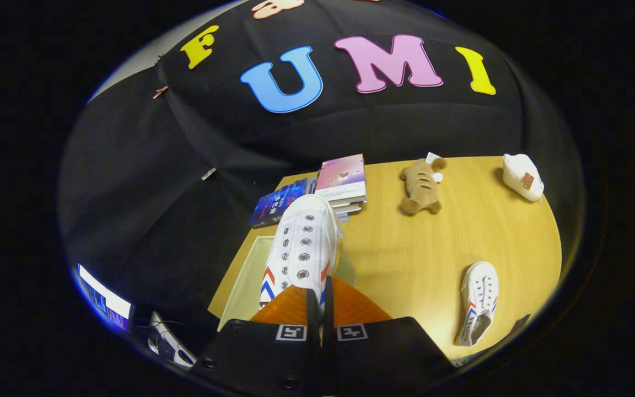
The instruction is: Open the storage box then place both shoes into the box .Put the left shoe in first, then the right shoe, with the right side of both shoes facing outward in a uniform manner.
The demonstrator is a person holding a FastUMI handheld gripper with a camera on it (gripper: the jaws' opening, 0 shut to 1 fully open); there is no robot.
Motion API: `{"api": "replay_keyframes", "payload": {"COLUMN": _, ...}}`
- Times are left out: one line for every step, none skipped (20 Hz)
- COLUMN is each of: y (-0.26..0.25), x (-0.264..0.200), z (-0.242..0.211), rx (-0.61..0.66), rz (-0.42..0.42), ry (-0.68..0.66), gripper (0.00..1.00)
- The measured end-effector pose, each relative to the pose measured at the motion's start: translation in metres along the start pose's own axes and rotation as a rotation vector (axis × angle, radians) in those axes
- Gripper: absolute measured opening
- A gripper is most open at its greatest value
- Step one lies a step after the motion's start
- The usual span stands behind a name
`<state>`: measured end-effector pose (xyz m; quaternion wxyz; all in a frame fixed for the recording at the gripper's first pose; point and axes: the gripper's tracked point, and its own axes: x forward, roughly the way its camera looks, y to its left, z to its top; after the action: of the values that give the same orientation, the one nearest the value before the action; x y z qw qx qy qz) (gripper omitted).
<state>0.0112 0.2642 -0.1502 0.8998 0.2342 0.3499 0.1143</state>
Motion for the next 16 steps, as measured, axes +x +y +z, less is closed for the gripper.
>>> {"api": "replay_keyframes", "payload": {"y": 0.011, "x": 0.007, "z": -0.008, "rx": 0.014, "rz": 0.009, "ry": 0.02, "gripper": 0.05}}
{"api": "replay_keyframes", "payload": {"y": 0.021, "x": 0.014, "z": -0.014, "rx": 0.025, "rz": 0.016, "ry": 0.038, "gripper": 0.05}}
{"api": "replay_keyframes", "payload": {"y": 0.028, "x": 0.02, "z": -0.023, "rx": 0.034, "rz": 0.019, "ry": 0.062, "gripper": 0.05}}
{"api": "replay_keyframes", "payload": {"y": 0.034, "x": 0.028, "z": -0.029, "rx": 0.042, "rz": 0.017, "ry": 0.079, "gripper": 0.05}}
{"api": "replay_keyframes", "payload": {"y": 0.039, "x": 0.034, "z": -0.037, "rx": 0.048, "rz": 0.015, "ry": 0.098, "gripper": 0.05}}
{"api": "replay_keyframes", "payload": {"y": 0.043, "x": 0.04, "z": -0.043, "rx": 0.056, "rz": 0.01, "ry": 0.109, "gripper": 0.05}}
{"api": "replay_keyframes", "payload": {"y": 0.047, "x": 0.047, "z": -0.049, "rx": 0.059, "rz": 0.007, "ry": 0.119, "gripper": 0.05}}
{"api": "replay_keyframes", "payload": {"y": 0.05, "x": 0.053, "z": -0.054, "rx": 0.057, "rz": 0.004, "ry": 0.128, "gripper": 0.05}}
{"api": "replay_keyframes", "payload": {"y": 0.052, "x": 0.06, "z": -0.058, "rx": 0.053, "rz": -0.004, "ry": 0.132, "gripper": 0.05}}
{"api": "replay_keyframes", "payload": {"y": 0.054, "x": 0.066, "z": -0.063, "rx": 0.039, "rz": -0.009, "ry": 0.138, "gripper": 0.05}}
{"api": "replay_keyframes", "payload": {"y": 0.054, "x": 0.074, "z": -0.068, "rx": 0.029, "rz": -0.015, "ry": 0.15, "gripper": 0.05}}
{"api": "replay_keyframes", "payload": {"y": 0.053, "x": 0.08, "z": -0.075, "rx": 0.031, "rz": -0.024, "ry": 0.16, "gripper": 0.05}}
{"api": "replay_keyframes", "payload": {"y": 0.053, "x": 0.085, "z": -0.081, "rx": 0.043, "rz": -0.028, "ry": 0.176, "gripper": 0.05}}
{"api": "replay_keyframes", "payload": {"y": 0.053, "x": 0.089, "z": -0.085, "rx": 0.065, "rz": -0.03, "ry": 0.187, "gripper": 0.05}}
{"api": "replay_keyframes", "payload": {"y": 0.054, "x": 0.091, "z": -0.089, "rx": 0.089, "rz": -0.035, "ry": 0.197, "gripper": 0.05}}
{"api": "replay_keyframes", "payload": {"y": 0.055, "x": 0.093, "z": -0.091, "rx": 0.105, "rz": -0.043, "ry": 0.203, "gripper": 0.05}}
